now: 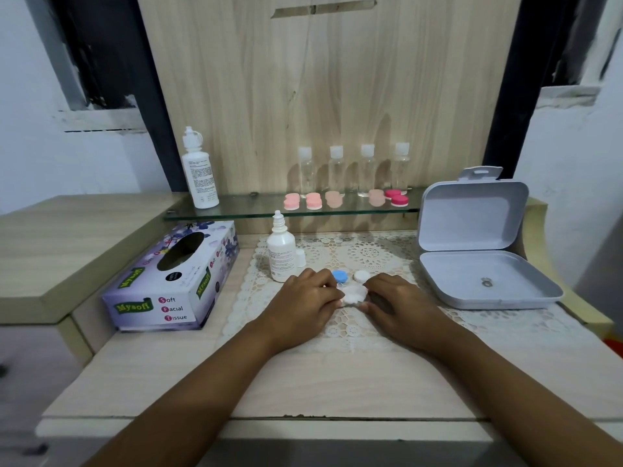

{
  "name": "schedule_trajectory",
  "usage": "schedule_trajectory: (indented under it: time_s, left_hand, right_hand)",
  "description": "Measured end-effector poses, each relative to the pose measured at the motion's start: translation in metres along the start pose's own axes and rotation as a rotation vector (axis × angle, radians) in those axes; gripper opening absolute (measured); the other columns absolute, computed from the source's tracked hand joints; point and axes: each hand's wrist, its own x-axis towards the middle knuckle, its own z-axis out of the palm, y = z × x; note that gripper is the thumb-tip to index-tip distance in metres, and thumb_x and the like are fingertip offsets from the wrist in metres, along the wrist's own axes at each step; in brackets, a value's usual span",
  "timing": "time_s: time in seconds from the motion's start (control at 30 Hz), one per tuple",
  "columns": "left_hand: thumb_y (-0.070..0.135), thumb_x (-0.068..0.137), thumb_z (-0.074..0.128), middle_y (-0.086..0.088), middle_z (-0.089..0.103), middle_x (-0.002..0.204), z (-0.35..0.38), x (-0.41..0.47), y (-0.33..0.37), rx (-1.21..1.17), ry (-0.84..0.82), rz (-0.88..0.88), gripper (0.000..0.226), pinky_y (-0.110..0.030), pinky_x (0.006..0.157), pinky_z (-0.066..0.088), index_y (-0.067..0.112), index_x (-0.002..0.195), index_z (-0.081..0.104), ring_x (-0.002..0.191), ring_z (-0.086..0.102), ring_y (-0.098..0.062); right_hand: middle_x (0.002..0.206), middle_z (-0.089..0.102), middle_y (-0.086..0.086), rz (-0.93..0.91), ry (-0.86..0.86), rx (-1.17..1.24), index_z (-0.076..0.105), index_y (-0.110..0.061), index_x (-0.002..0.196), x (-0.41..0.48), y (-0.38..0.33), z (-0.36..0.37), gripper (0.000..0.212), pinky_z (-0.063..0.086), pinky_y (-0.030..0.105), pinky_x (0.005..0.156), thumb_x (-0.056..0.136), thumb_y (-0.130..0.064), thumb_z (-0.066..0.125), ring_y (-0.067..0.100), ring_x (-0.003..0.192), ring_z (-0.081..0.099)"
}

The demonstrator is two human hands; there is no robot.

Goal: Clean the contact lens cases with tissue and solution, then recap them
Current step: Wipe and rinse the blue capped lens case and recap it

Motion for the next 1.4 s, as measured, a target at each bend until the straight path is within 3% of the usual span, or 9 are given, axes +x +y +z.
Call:
schedule_trajectory:
  time_s: [0.2, 0.37, 0.47, 0.53, 0.7, 0.97, 1.1, 1.23, 1.4]
  left_hand:
    - [0.031, 0.087, 0.042, 0.005, 0.058, 0.086, 0.0001, 0.0006, -0.0012, 0.151, 0.038, 0.062, 0.03, -0.028, 0.061, 0.035, 0.019, 0.087, 0.069, 0.073, 0.054, -0.017]
    - [0.025, 0.095, 0.048, 0.002, 0.054, 0.104, -0.0003, 0.0031, 0.0011, 0.042, -0.036, -0.017, 0.023, -0.031, 0.08, 0.033, 0.014, 0.107, 0.063, 0.095, 0.046, -0.017]
    - [0.031, 0.097, 0.045, 0.007, 0.053, 0.107, 0.0004, 0.0014, -0.0007, 0.081, -0.016, -0.028, 0.027, -0.029, 0.08, 0.025, 0.02, 0.114, 0.063, 0.099, 0.045, -0.014]
    - [0.035, 0.095, 0.042, 0.009, 0.057, 0.099, -0.0017, 0.0, 0.0005, 0.151, -0.004, -0.012, 0.03, -0.031, 0.077, 0.029, 0.022, 0.107, 0.067, 0.091, 0.051, -0.015]
    - [0.034, 0.085, 0.039, 0.01, 0.058, 0.079, -0.0017, 0.0002, 0.0013, 0.277, 0.046, 0.02, 0.032, -0.031, 0.061, 0.042, 0.023, 0.08, 0.069, 0.069, 0.056, -0.014]
    - [0.025, 0.097, 0.045, 0.007, 0.05, 0.109, 0.0006, 0.0023, -0.0002, -0.022, -0.066, -0.078, 0.025, -0.028, 0.082, 0.026, 0.017, 0.115, 0.06, 0.102, 0.042, -0.013]
    - [0.031, 0.098, 0.04, 0.008, 0.052, 0.108, 0.0028, -0.0009, -0.0013, 0.049, -0.046, -0.063, 0.029, -0.031, 0.084, 0.029, 0.021, 0.117, 0.06, 0.1, 0.045, -0.013]
    - [0.038, 0.091, 0.029, 0.005, 0.057, 0.097, 0.0035, -0.0013, -0.0004, 0.18, 0.011, -0.02, 0.043, -0.032, 0.074, 0.032, 0.019, 0.101, 0.066, 0.087, 0.053, -0.019]
    - [0.026, 0.097, 0.044, 0.002, 0.051, 0.107, 0.0041, 0.0014, 0.0, 0.057, -0.009, -0.044, 0.024, -0.027, 0.078, 0.027, 0.014, 0.109, 0.061, 0.096, 0.045, -0.016]
  right_hand:
    - [0.074, 0.038, -0.019, -0.016, -0.003, 0.014, 0.048, -0.021, 0.078, 0.0, 0.0, -0.0008, 0.017, 0.026, 0.014, 0.06, 0.087, -0.029, 0.06, 0.01, 0.075, 0.039]
    - [0.08, 0.046, -0.012, -0.015, -0.01, -0.002, 0.055, -0.016, 0.084, 0.0004, 0.0033, 0.0004, 0.023, 0.03, 0.022, 0.062, 0.084, -0.039, 0.053, 0.011, 0.076, 0.041]
    - [0.079, 0.044, -0.012, -0.014, -0.002, -0.006, 0.049, -0.022, 0.079, 0.0002, 0.0029, 0.0011, 0.023, 0.029, 0.022, 0.061, 0.082, -0.044, 0.048, 0.011, 0.075, 0.041]
    - [0.078, 0.043, -0.012, -0.011, -0.002, -0.004, 0.049, -0.022, 0.079, 0.0007, 0.0026, 0.0013, 0.023, 0.028, 0.017, 0.059, 0.082, -0.045, 0.047, 0.011, 0.075, 0.04]
    - [0.086, 0.053, -0.006, -0.001, -0.005, -0.004, 0.058, -0.014, 0.09, 0.0007, 0.0042, 0.0022, 0.035, 0.032, 0.026, 0.067, 0.081, -0.046, 0.045, 0.012, 0.08, 0.044]
    - [0.088, 0.054, -0.007, 0.017, -0.016, -0.015, 0.059, -0.014, 0.093, 0.0014, 0.0026, 0.0019, 0.037, 0.03, 0.025, 0.067, 0.08, -0.046, 0.044, 0.012, 0.08, 0.044]
    - [0.084, 0.047, -0.013, 0.021, -0.007, 0.0, 0.059, -0.015, 0.09, 0.0016, 0.0025, 0.0021, 0.034, 0.03, 0.025, 0.067, 0.08, -0.045, 0.045, 0.011, 0.079, 0.042]
    - [0.09, 0.055, -0.009, 0.026, -0.011, 0.001, 0.059, -0.016, 0.092, 0.0009, 0.0035, 0.0026, 0.035, 0.032, 0.026, 0.069, 0.081, -0.046, 0.045, 0.011, 0.082, 0.044]
    - [0.094, 0.059, -0.005, 0.019, -0.023, -0.009, 0.06, -0.016, 0.095, 0.0014, 0.0026, 0.0015, 0.038, 0.034, 0.026, 0.069, 0.081, -0.048, 0.044, 0.011, 0.082, 0.045]
